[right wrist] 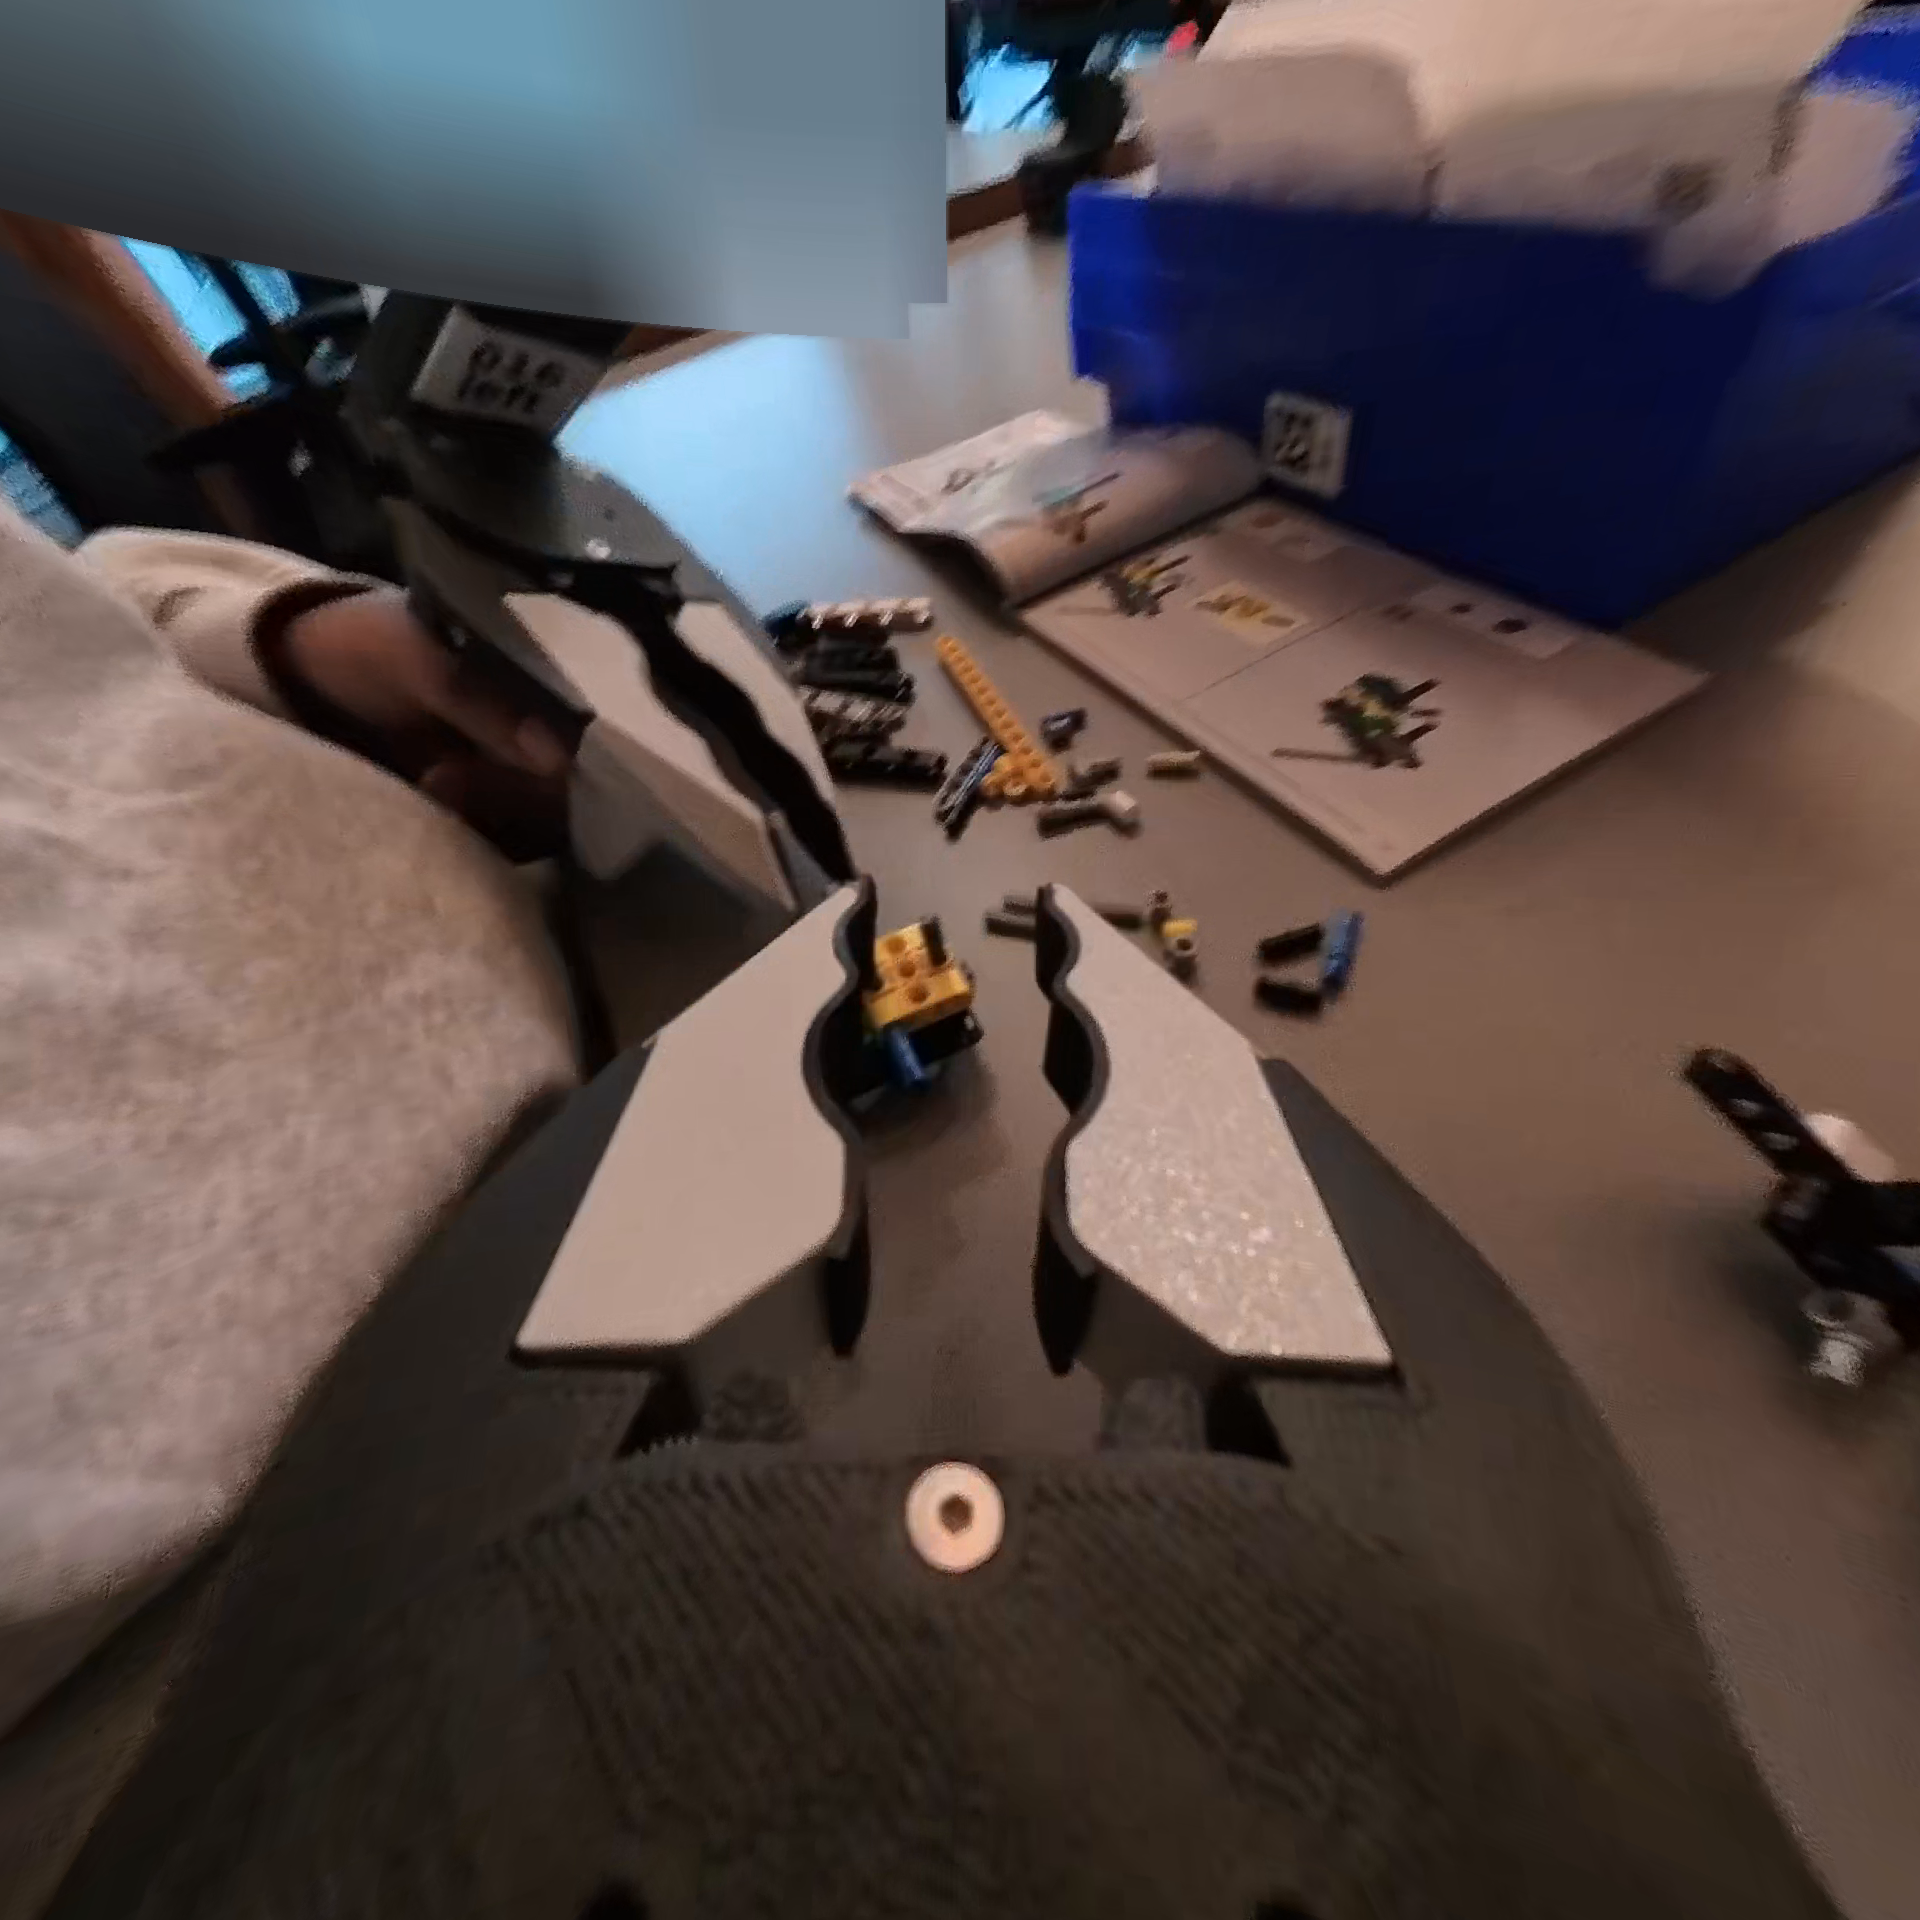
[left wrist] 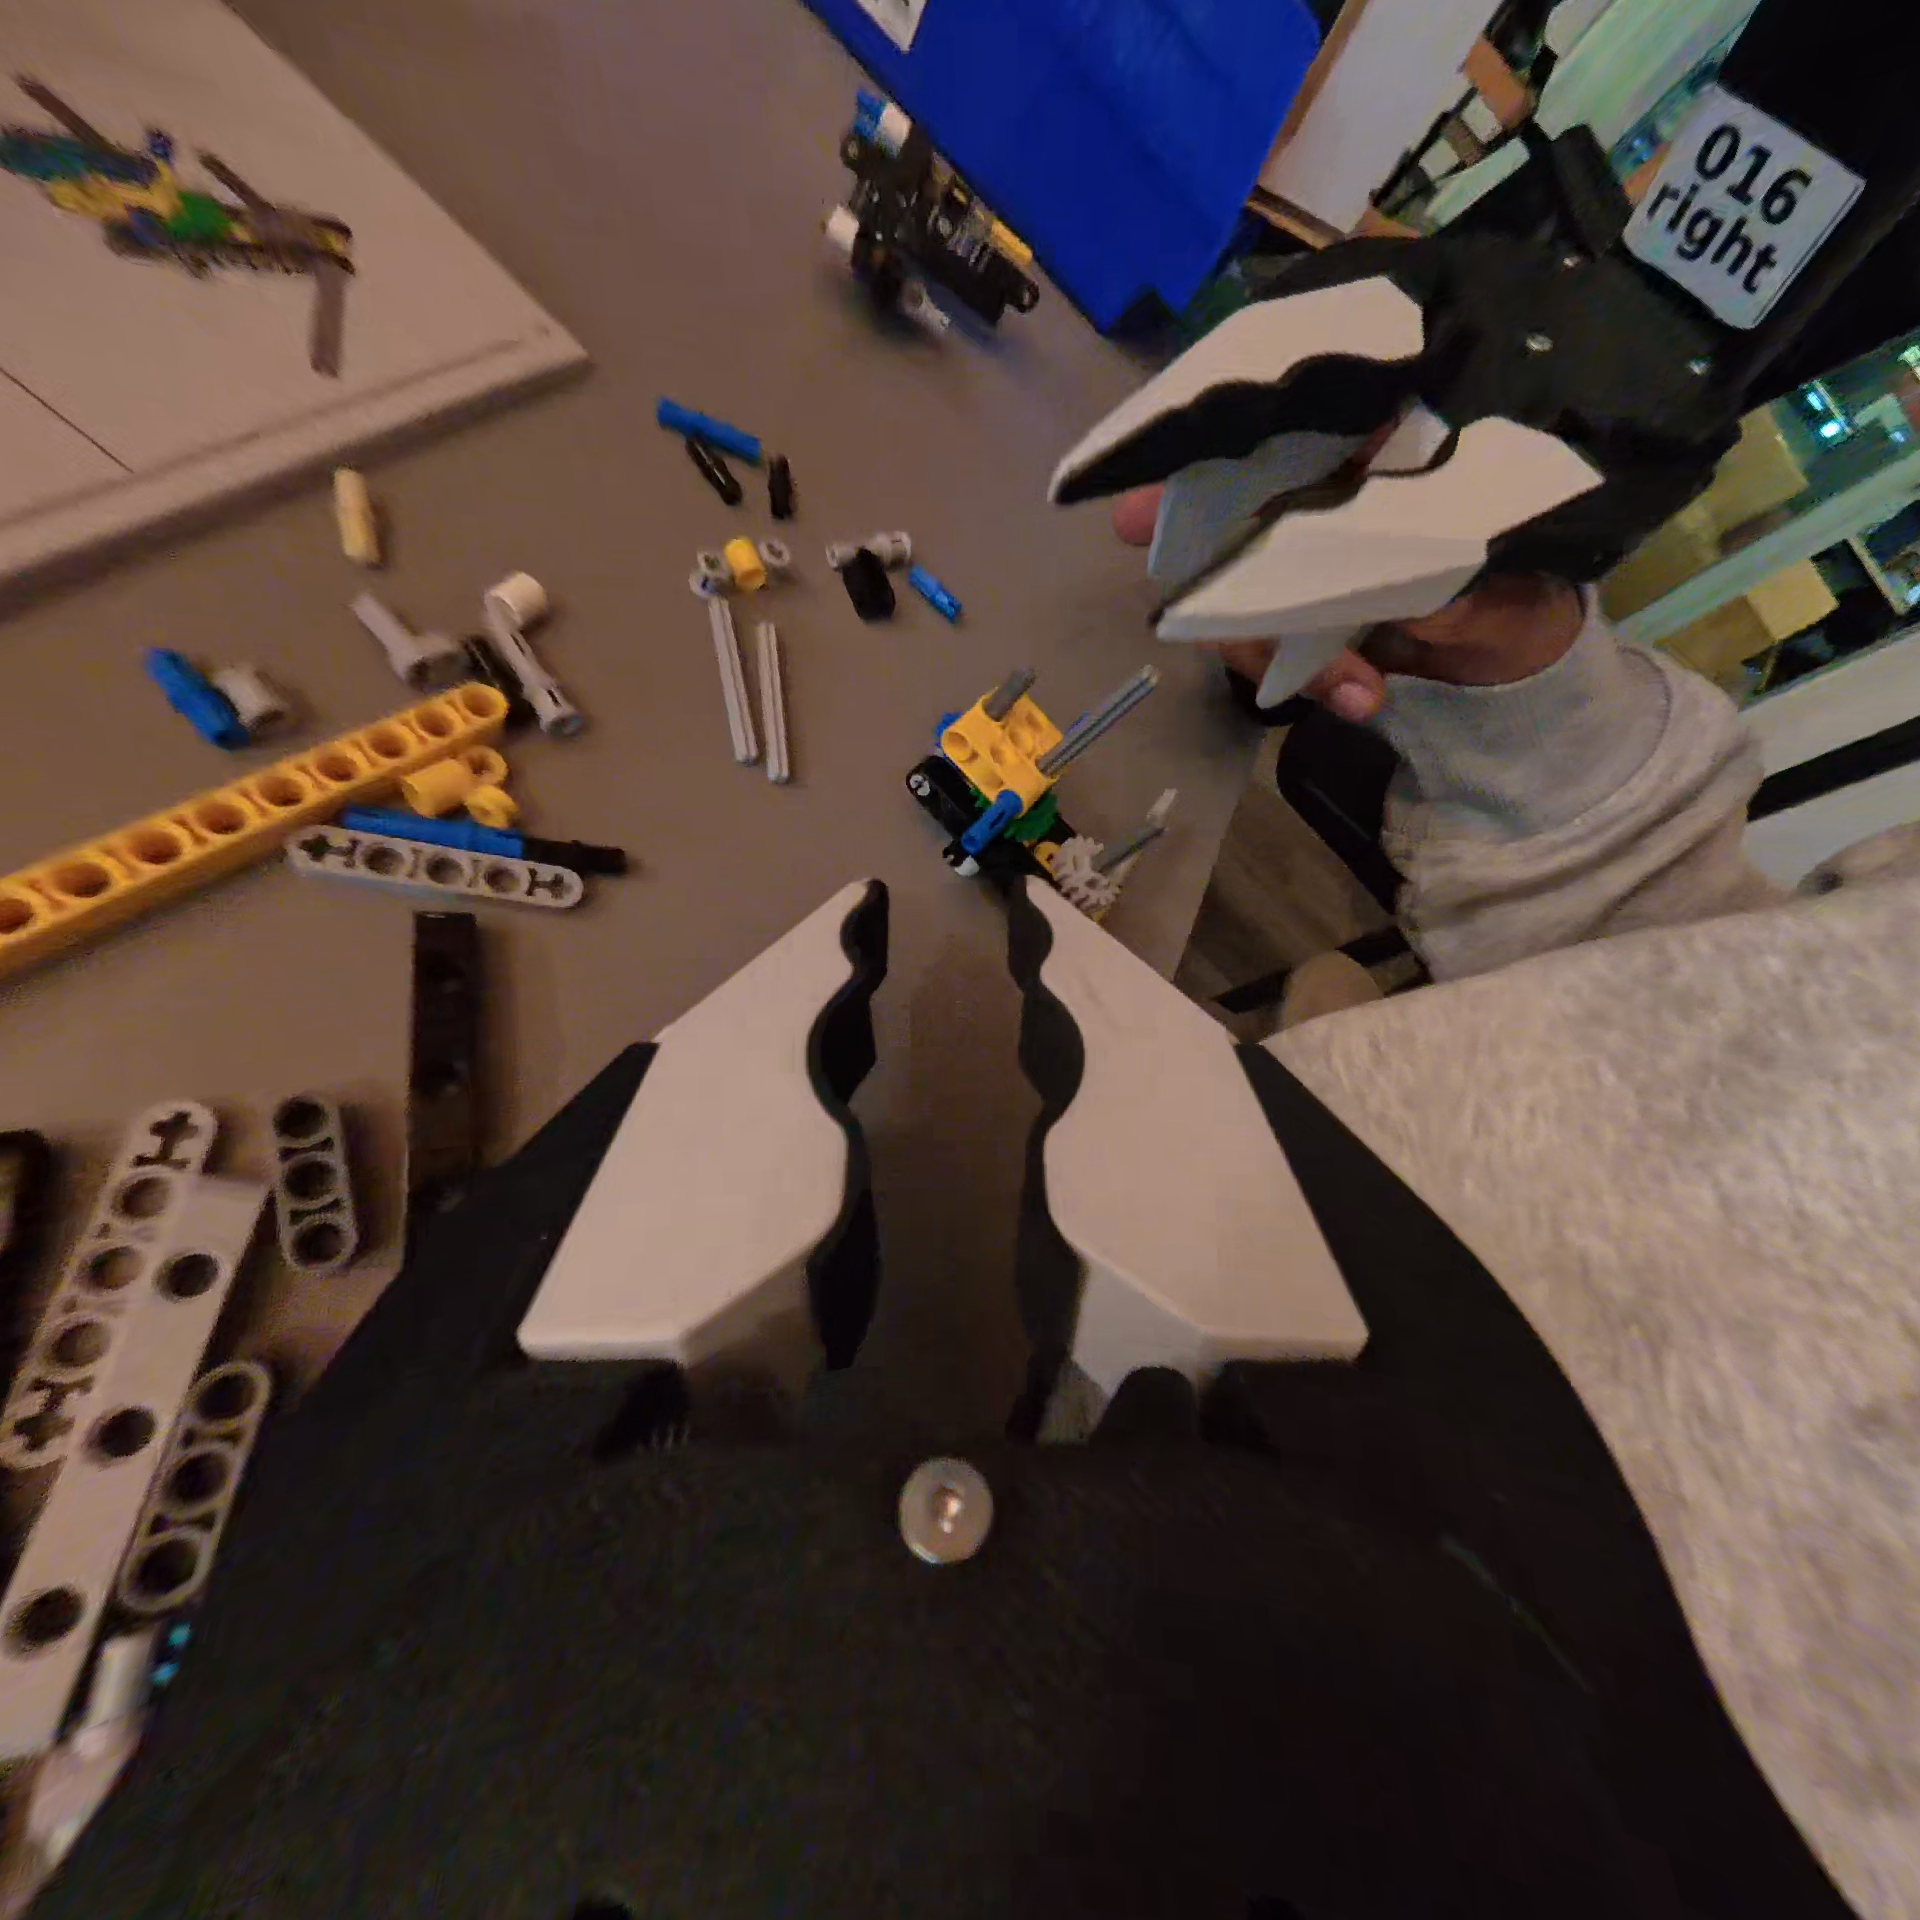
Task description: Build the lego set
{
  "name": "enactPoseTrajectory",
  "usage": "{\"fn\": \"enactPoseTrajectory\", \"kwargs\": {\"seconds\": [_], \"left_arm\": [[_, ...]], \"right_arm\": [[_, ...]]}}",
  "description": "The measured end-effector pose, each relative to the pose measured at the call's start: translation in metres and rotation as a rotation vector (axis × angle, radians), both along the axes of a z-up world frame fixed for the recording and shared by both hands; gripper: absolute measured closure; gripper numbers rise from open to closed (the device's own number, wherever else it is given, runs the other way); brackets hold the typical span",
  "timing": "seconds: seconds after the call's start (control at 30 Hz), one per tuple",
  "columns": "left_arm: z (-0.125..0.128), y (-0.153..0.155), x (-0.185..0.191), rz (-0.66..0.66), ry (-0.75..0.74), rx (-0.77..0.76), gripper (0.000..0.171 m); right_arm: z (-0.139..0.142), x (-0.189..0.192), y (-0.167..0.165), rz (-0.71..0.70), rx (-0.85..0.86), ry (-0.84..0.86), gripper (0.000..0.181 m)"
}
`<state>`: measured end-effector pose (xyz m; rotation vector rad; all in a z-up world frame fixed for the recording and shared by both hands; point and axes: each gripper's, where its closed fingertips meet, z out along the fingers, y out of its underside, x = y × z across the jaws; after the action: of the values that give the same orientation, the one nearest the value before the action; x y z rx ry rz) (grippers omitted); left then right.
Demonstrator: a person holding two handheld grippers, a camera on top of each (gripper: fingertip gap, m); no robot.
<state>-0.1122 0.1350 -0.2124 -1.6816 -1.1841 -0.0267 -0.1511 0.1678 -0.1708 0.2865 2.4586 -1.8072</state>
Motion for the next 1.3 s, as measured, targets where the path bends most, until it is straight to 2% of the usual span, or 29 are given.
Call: {"fn": "enactPoseTrajectory", "kwargs": {"seconds": [0.13,0.33,0.47,0.7,0.8,1.3], "left_arm": [[0.002,0.008,0.002,-0.054,-0.037,0.077,0.160],[0.002,0.010,-0.001,-0.057,-0.093,0.151,0.155],[0.003,0.011,-0.003,-0.070,-0.092,0.167,0.160],[0.004,0.014,-0.004,-0.099,-0.077,0.161,0.162],[0.003,0.014,-0.005,-0.099,-0.087,0.160,0.169],[0.001,0.014,-0.005,-0.105,-0.094,0.139,0.170]], "right_arm": [[-0.018,0.013,-0.001,0.091,0.111,-0.036,0.151],[-0.019,0.014,-0.003,0.109,0.117,-0.063,0.146],[-0.024,0.014,-0.006,0.108,0.146,-0.036,0.146],[-0.034,0.018,-0.008,0.127,0.213,-0.022,0.150],[-0.036,0.019,-0.009,0.132,0.225,-0.022,0.155],[-0.036,0.017,-0.008,0.128,0.228,-0.026,0.157]]}}
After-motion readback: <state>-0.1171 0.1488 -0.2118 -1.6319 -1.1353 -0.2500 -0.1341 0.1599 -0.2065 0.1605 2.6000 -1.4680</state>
